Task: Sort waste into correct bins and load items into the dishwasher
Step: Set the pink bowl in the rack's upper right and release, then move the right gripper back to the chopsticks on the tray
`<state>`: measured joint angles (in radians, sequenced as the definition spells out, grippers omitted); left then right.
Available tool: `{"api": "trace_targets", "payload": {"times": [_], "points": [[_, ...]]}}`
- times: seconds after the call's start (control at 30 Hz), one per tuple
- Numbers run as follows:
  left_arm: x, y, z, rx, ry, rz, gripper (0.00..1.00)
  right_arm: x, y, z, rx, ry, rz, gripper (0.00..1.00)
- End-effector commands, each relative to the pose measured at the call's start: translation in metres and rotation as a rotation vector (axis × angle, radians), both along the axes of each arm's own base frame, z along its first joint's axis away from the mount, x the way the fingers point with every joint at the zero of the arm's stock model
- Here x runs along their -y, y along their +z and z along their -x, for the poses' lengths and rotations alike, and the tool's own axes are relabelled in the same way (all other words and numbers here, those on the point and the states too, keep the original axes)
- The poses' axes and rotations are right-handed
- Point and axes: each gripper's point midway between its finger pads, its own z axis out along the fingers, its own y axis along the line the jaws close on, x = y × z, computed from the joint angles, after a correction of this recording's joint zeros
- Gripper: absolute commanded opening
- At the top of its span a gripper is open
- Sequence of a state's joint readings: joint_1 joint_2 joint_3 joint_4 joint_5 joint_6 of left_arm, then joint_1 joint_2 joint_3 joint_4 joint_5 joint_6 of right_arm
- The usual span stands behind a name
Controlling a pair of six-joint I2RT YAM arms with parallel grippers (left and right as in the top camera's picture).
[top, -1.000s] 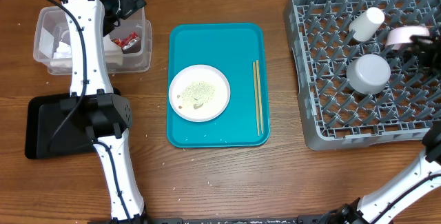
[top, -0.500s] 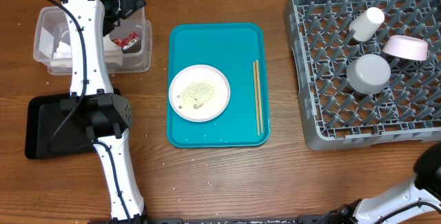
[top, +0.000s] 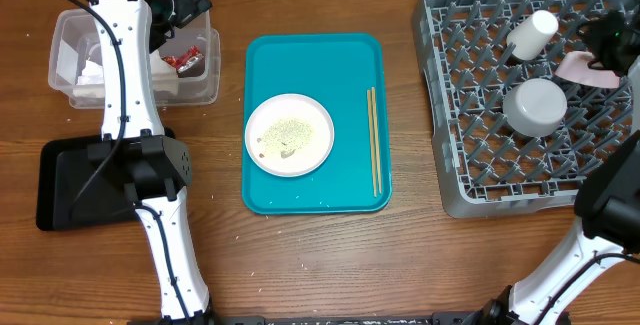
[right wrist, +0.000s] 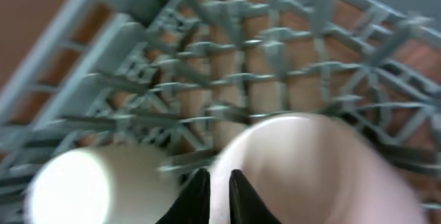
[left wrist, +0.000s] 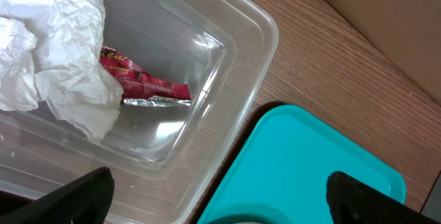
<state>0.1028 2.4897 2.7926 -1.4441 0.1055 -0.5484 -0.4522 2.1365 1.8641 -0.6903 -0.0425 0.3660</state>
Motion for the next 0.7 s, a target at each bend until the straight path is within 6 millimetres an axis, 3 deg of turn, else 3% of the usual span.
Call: {"api": "trace_targets", "payload": {"times": [0.0, 0.07, 0.13, 0.33, 0.5, 0.6, 0.67], "points": [[0.001, 0.012, 0.001, 0.026, 0.002, 0.006, 1.00, 0.026, -0.007, 0.014, -0.062, -0.092, 0.084, 0.13], [0.001, 0.012, 0.001, 0.026, 0.002, 0.006, 1.00, 0.024, -0.011, 0.018, -0.085, -0.092, 0.075, 0.13], [0.001, 0.012, 0.001, 0.026, 0.002, 0.006, 1.00, 0.021, -0.016, 0.026, -0.121, -0.092, 0.059, 0.04], [0.001, 0.012, 0.001, 0.026, 0.002, 0.006, 1.00, 0.016, -0.011, 0.055, -0.208, -0.122, 0.034, 0.04], [0.001, 0.012, 0.001, 0.026, 0.002, 0.006, 1.00, 0.003, 0.027, 0.074, -0.180, -0.173, -0.011, 0.04], [0.001, 0.012, 0.001, 0.026, 0.002, 0.006, 1.00, -0.020, 0.064, 0.071, -0.083, -0.107, -0.057, 0.04], [0.001, 0.012, 0.001, 0.026, 0.002, 0.006, 1.00, -0.046, 0.095, 0.064, 0.009, 0.001, -0.091, 0.08]]}}
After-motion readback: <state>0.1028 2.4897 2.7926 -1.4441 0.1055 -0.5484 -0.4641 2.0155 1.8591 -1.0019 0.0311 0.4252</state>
